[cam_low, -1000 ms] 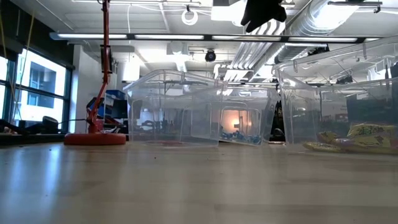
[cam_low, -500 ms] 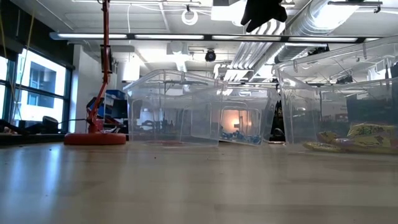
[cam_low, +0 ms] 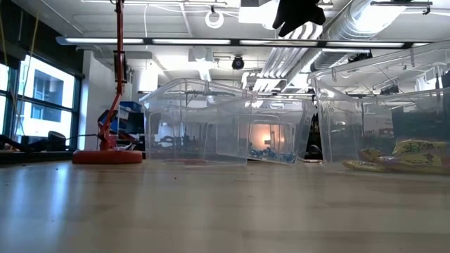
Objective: Sort candy
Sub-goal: Put the red candy into the left transparent bin
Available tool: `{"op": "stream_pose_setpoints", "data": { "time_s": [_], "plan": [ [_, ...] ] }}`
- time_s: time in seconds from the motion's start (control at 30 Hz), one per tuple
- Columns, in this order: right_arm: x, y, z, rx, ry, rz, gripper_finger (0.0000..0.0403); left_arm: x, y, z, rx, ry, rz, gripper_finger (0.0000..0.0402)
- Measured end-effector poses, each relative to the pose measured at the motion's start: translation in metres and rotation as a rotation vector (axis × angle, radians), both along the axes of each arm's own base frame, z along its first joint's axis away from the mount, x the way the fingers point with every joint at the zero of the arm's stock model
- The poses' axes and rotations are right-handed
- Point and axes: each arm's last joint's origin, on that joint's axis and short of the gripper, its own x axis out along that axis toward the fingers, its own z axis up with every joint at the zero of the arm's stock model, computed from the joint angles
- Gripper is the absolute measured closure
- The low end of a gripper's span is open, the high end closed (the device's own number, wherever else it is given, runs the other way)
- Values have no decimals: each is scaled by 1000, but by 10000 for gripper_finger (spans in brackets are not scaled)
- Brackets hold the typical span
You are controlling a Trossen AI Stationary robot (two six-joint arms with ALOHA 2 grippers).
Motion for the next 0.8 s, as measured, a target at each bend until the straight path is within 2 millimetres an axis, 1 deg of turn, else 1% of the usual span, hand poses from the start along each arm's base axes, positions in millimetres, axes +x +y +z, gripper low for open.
{"op": "stream_pose_setpoints", "data": {
  "time_s": [0.07, 0.17, 0.23, 0.3, 0.37, 0.5, 0.6, 0.7, 0.8],
  "plan": [
    [0, 0, 0, 0, 0, 0, 258, -8, -8, 3, -5, 8, 2, 265],
    [0, 0, 0, 0, 0, 0, 258, -21, -19, 1, -8, 6, 17, 261],
    [0, 0, 0, -3, 1, 3, 258, -29, -26, -1, -6, 18, 36, 252],
    [0, -1, 0, -5, 2, 2, 258, -32, -30, -3, -7, 16, 52, 239],
    [1, -1, 0, -9, 1, 0, 258, -31, -32, -7, 2, 21, 50, 224],
    [1, -3, -1, -18, 8, -4, 258, -24, -35, -19, 12, 43, 56, 191],
    [2, -3, -2, -12, 11, -10, 258, -23, -36, -29, 34, 110, 86, 170],
    [3, -3, -2, -8, 9, -6, 258, -18, -38, -40, 45, 132, 111, 159],
    [3, -3, -2, -7, 9, -6, 258, -11, -39, -48, 41, 136, 117, 158]
  ]
}}
